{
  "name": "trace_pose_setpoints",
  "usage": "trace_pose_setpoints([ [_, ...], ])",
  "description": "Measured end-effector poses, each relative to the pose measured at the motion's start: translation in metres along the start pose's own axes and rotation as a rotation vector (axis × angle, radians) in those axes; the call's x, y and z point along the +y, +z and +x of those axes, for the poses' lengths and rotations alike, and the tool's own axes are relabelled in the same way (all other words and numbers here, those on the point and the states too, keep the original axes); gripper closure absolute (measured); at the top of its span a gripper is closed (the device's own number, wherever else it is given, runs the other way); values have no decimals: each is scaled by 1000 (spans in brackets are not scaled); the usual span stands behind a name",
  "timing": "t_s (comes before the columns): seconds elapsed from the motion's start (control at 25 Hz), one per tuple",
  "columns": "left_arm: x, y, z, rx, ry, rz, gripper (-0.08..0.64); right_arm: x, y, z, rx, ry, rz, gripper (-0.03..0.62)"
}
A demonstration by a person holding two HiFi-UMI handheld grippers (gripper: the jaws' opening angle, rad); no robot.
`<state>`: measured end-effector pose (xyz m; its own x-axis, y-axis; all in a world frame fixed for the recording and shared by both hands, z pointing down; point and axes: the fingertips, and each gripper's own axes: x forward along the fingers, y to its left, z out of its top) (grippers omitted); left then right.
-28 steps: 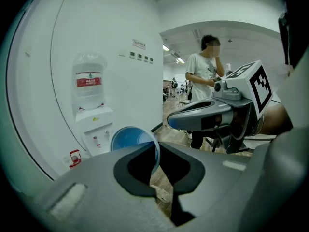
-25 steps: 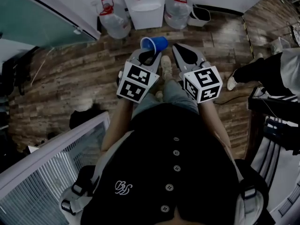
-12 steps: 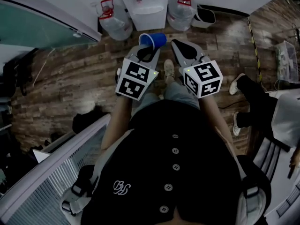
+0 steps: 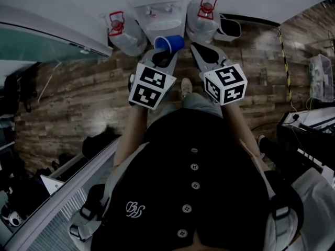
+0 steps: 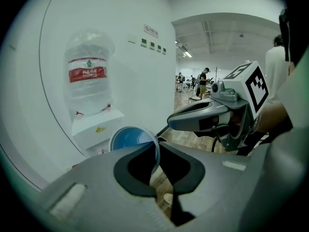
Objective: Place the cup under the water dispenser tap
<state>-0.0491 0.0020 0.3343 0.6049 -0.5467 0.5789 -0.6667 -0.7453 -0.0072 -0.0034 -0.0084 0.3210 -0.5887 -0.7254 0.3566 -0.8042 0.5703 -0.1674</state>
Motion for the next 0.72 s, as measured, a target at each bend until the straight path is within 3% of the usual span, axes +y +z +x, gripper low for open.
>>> trace_pose_setpoints([
  [0.4,55,40,56,4,44,-13,545,-53,32,56,12,75,-31,597],
  [0.72,70,54,83,11,61,-26,545,-81,45,77,6,107,-45,597],
])
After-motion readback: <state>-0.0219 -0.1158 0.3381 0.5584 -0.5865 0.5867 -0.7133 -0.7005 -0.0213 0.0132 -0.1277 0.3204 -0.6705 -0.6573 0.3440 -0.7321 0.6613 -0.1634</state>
